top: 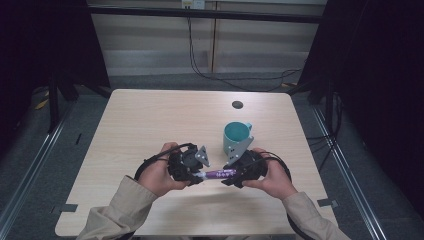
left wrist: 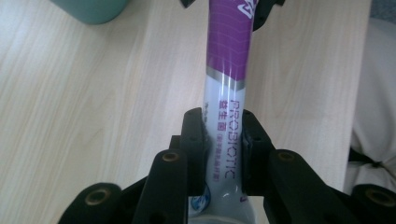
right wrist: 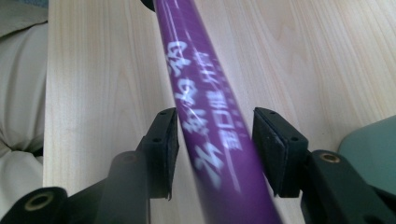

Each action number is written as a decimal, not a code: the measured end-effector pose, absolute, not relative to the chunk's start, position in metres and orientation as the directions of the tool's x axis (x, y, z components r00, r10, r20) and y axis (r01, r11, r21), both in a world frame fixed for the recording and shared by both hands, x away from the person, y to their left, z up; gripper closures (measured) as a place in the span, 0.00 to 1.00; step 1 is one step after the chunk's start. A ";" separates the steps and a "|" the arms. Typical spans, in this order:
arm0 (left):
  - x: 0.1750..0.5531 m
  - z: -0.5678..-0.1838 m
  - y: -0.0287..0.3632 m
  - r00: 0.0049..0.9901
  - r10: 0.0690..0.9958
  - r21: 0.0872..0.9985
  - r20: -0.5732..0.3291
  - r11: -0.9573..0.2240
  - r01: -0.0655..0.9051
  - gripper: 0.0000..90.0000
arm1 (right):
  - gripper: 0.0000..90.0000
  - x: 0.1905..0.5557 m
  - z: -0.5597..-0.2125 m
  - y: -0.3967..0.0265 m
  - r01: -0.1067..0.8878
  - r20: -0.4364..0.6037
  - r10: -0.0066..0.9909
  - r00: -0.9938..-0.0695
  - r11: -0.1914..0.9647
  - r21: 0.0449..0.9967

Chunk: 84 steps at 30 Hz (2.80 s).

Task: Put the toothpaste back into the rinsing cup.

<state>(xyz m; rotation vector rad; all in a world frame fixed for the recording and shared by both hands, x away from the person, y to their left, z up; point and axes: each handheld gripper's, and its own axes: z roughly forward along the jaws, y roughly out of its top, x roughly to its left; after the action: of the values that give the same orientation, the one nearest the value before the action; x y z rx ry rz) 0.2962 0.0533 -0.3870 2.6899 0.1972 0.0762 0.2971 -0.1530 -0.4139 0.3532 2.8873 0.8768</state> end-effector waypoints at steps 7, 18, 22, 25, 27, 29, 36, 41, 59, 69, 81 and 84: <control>0.297 -0.385 0.048 0.988 0.151 0.426 0.020 -0.895 0.128 0.84 | 0.53 0.300 -0.408 -0.148 0.177 -0.042 0.233 -0.972 0.832 0.527; 0.297 -0.387 0.047 0.989 0.148 0.412 0.018 -0.902 0.128 0.84 | 0.59 0.301 -0.398 -0.139 0.149 -0.042 0.197 -0.979 0.847 0.510; 0.297 -0.389 0.047 0.989 0.149 0.407 0.016 -0.904 0.130 0.84 | 0.62 0.301 -0.400 -0.135 0.141 -0.036 0.183 -0.982 0.855 0.500; 0.298 -0.391 0.048 0.988 0.154 0.408 0.011 -0.903 0.136 0.84 | 0.68 0.300 -0.400 -0.133 0.154 -0.024 0.188 -0.982 0.863 0.481; 0.298 -0.390 0.049 0.988 0.154 0.407 0.009 -0.903 0.138 0.84 | 0.68 0.300 -0.401 -0.133 0.154 -0.021 0.187 -0.982 0.863 0.482; 0.298 -0.389 0.049 0.988 0.152 0.405 0.008 -0.904 0.136 0.84 | 0.68 0.299 -0.401 -0.132 0.149 -0.023 0.182 -0.983 0.864 0.481; 0.298 -0.387 0.049 0.989 0.147 0.417 0.004 -0.899 0.132 0.83 | 0.70 0.299 -0.401 -0.132 0.139 -0.025 0.171 -0.985 0.869 0.475; 0.298 -0.384 0.048 0.990 0.141 0.419 -0.002 -0.899 0.129 0.83 | 0.70 0.298 -0.402 -0.134 0.142 -0.014 0.170 -0.985 0.863 0.486; 0.298 -0.377 0.045 0.993 0.121 0.404 -0.011 -0.908 0.115 0.83 | 0.76 0.295 -0.411 -0.133 0.125 -0.014 0.152 -0.988 0.859 0.496; 0.298 -0.377 0.053 0.996 0.086 0.480 0.027 -0.875 0.062 0.75 | 0.81 0.293 -0.411 -0.135 0.142 -0.026 0.182 -0.983 0.840 0.523; 0.305 -0.372 0.078 0.981 0.188 0.520 0.052 -0.844 0.134 0.40 | 0.82 0.296 -0.412 -0.156 0.200 -0.034 0.247 -0.968 0.849 0.490; 0.306 -0.374 0.082 0.977 0.213 0.536 0.032 -0.829 0.163 0.34 | 0.82 0.295 -0.411 -0.161 0.212 -0.035 0.260 -0.965 0.851 0.480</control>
<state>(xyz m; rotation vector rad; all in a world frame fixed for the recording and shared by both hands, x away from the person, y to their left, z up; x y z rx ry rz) 0.3063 0.0824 -0.3741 2.5664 0.2645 0.1211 0.2948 -0.1610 -0.4113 0.3735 2.9274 0.7417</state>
